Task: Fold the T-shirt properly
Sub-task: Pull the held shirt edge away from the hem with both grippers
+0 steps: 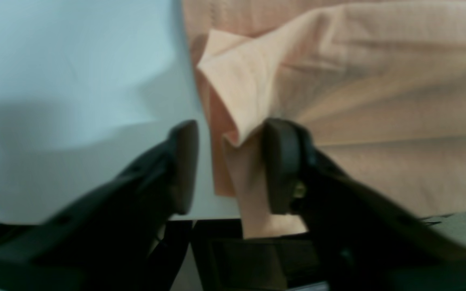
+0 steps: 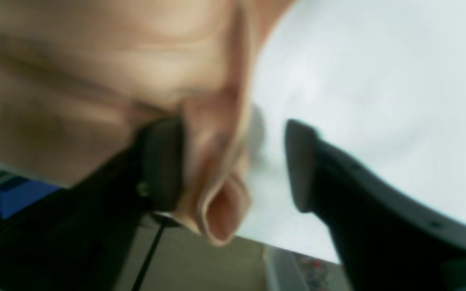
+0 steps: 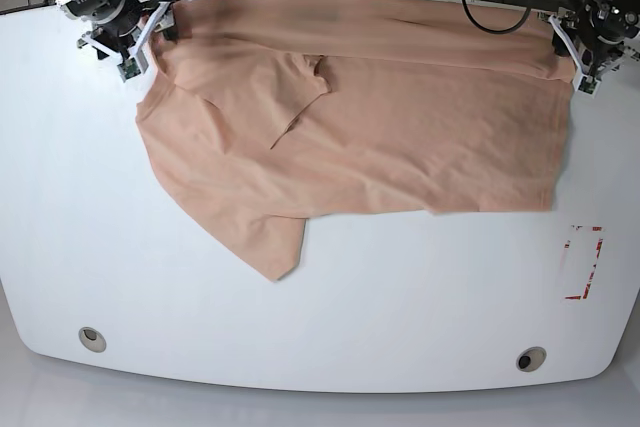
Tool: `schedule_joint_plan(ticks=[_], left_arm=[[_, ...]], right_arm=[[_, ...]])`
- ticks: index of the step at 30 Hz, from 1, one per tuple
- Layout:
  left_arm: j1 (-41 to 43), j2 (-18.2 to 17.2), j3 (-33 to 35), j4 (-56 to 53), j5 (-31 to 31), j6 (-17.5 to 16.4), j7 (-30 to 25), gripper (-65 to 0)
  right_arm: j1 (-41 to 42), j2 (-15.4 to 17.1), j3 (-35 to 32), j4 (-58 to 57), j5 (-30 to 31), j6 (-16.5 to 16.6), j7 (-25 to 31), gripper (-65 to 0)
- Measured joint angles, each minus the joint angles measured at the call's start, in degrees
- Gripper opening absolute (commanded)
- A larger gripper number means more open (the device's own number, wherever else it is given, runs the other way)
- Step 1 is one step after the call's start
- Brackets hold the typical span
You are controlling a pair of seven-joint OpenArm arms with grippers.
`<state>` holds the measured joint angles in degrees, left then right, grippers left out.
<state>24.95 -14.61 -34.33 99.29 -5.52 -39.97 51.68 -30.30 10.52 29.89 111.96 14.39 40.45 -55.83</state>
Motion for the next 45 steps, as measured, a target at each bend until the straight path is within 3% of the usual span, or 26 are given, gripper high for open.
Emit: schedule_joint_plan(ticks=[2, 7, 16, 21, 27, 31, 35, 39, 45], left_arm=[[-0.37, 0.22, 0.20, 1.40, 0.35, 0.00, 2.25, -34.2], [-2.45, 0.26, 0.31, 5.77, 0.22, -0.20, 8.41, -34.0], [-6.91, 0.04, 0.31, 9.90, 0.15, -0.15, 12.26, -34.3], [-7.76, 0.11, 0.31, 10.03, 0.42, -0.15, 12.83, -34.4], [-7.65, 0.44, 0.52, 10.12, 0.37, -0.15, 12.79, -34.4], [-7.15, 2.75, 0.48, 10.12, 0.68, 0.07, 12.76, -34.4], [-4.55, 5.09, 1.44, 10.14, -0.70, -0.42, 12.00, -34.6], [-3.13, 6.69, 2.36, 10.03, 0.70, -0.26, 13.31, -40.4], [-1.90, 6.97, 2.69, 9.90, 0.22, -0.15, 11.04, -48.9]], right_arm=[[0.07, 0.17, 0.04, 1.88, -0.09, -0.15, 0.07, -12.7], [0.44, 0.26, 0.00, 3.54, 1.01, -0.28, 0.48, -15.1], [3.13, -0.17, 0.04, 3.45, 0.44, -0.31, 0.09, -20.0], [5.14, -0.79, 0.04, 3.56, 1.51, -0.33, 0.70, -29.2], [4.68, -2.60, 3.82, 3.63, 12.24, -0.35, -0.15, -40.7], [2.12, -2.16, 5.81, 3.82, 17.31, -0.37, -1.75, -46.5], [-1.38, -2.29, 6.56, 3.56, 18.01, -0.33, -3.19, -51.5], [-3.72, -2.38, 7.13, 3.50, 18.05, -0.37, -2.89, -53.4], [-5.20, -2.67, 6.88, 2.62, 18.47, -0.35, -2.73, -53.4]])
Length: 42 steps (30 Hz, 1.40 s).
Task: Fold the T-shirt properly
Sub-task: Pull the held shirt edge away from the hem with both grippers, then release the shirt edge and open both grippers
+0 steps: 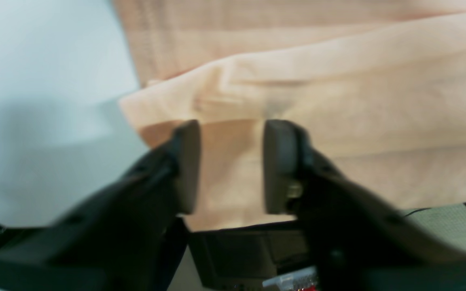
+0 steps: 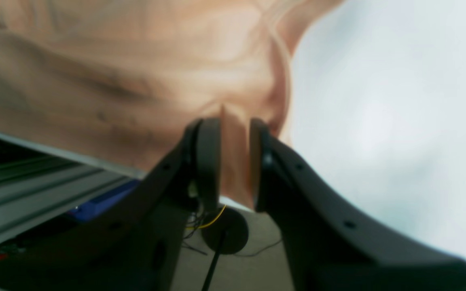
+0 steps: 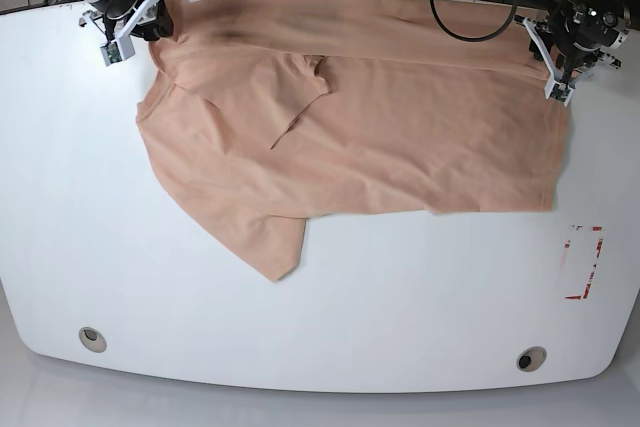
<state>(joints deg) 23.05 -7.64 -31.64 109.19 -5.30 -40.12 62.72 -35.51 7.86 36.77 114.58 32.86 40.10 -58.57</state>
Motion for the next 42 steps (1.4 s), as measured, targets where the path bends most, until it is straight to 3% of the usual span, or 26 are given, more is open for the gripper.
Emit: schedule_joint_plan(ticks=[6, 13, 24, 28, 34, 42], left_arm=[[1.33, -0.74, -0.33, -2.21, 0.28, 0.07, -1.57, -48.6], [1.07, -4.79, -0.31, -7.63, -1.42, -0.04, -2.78, -48.6], [1.09, -6.23, -0.72, -10.05, -1.73, -0.02, -6.88, -48.6], [1.27, -6.10, -0.52, -8.68, -1.40, 0.00, -6.05, -48.6], [2.01, -5.29, -0.13, -1.99, 0.17, -0.02, -0.59, -48.6], [-2.25, -5.29, -0.09, 0.44, -0.33, -0.02, -0.57, -48.6]], right_arm=[[0.61, 0.39, 0.02, -4.52, -0.63, -0.02, 0.87, -53.4], [4.04, 0.87, 0.00, -7.76, -10.99, -0.04, 2.08, -53.4], [5.97, 1.03, -0.13, -7.87, -17.68, -0.02, 3.02, -53.4], [6.60, 1.03, -0.07, -6.12, -18.95, 0.02, 2.73, -53.4], [6.99, 0.81, -0.26, 1.36, -18.73, -0.04, 2.38, -53.3], [12.61, -0.39, -3.34, 1.14, -17.44, 0.00, 0.92, -53.3]])
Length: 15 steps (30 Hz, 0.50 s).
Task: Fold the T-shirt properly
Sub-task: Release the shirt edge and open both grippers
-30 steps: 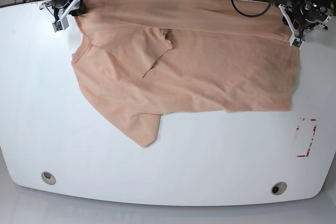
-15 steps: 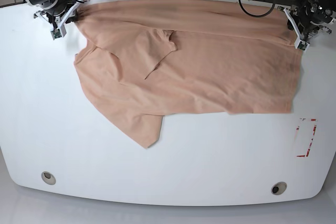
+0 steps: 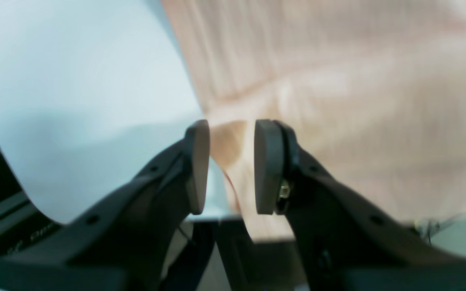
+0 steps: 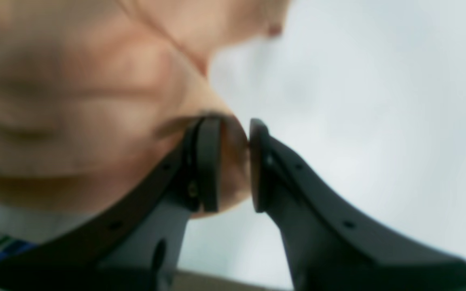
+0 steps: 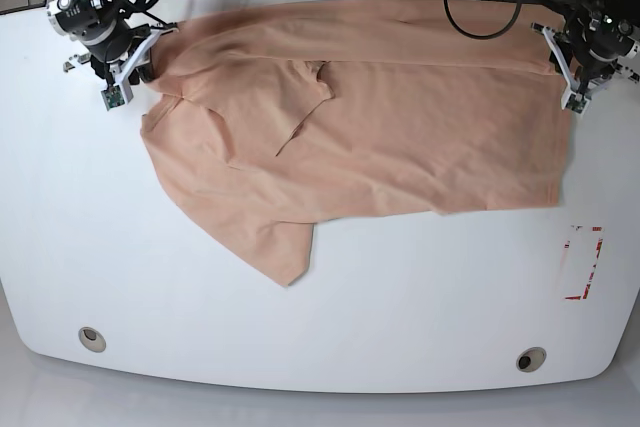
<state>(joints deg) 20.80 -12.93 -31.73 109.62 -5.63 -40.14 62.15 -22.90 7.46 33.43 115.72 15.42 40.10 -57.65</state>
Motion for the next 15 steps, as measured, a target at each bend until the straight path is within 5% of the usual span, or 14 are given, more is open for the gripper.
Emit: schedule_joint_plan(ticks=[7, 15], left_arm=[[-4.28, -0.42, -0.72, 0.00, 0.26, -0.02, 0.20, -48.5], [-12.83, -0.79, -3.76, -0.09, 1.49, 0.17, 0.90, -48.5]], right_arm=[[3.89, 0.07, -0.90, -0.37, 0.00, 0.00, -0.04, -52.3], [9.42, 0.07, -1.20, -2.43, -3.19, -0.02, -0.63, -26.5]])
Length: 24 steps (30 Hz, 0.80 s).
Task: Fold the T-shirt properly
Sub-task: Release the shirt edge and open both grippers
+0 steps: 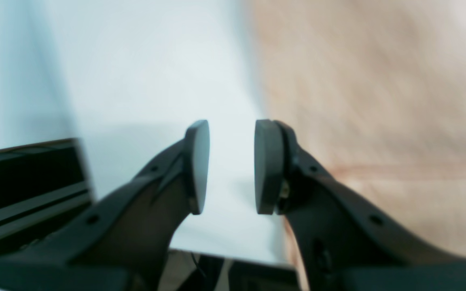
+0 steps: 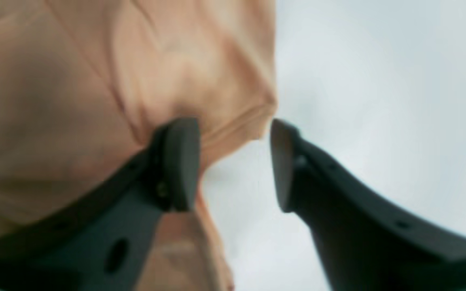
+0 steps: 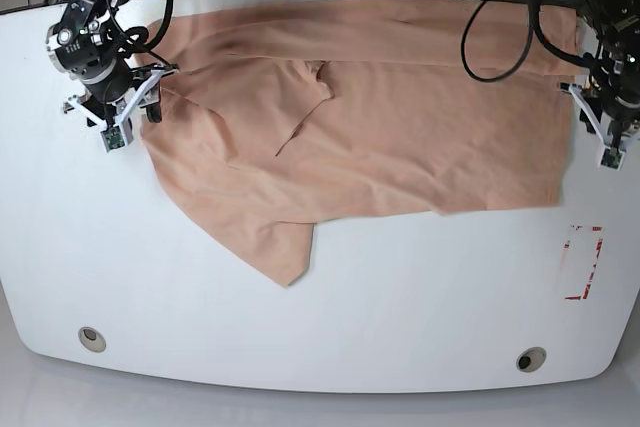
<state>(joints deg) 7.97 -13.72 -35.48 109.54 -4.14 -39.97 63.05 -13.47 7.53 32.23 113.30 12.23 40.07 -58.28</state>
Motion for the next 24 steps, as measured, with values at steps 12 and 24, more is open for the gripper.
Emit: schedule_joint_plan(ticks=[12, 24], left_arm=[[-12.17, 0.42, 1.99, -10.45, -0.31, -0.15, -0.02, -48.3], [-21.53, -1.22, 1.88, -23.63, -0.04, -0.04, -0.13, -48.3]], right_arm=[[11.52, -2.16, 0.26, -7.48, -9.92, -0.02, 0.94, -20.8], [26.47, -1.33, 0.31, -31.12, -16.92, -0.11, 9.99, -20.5]])
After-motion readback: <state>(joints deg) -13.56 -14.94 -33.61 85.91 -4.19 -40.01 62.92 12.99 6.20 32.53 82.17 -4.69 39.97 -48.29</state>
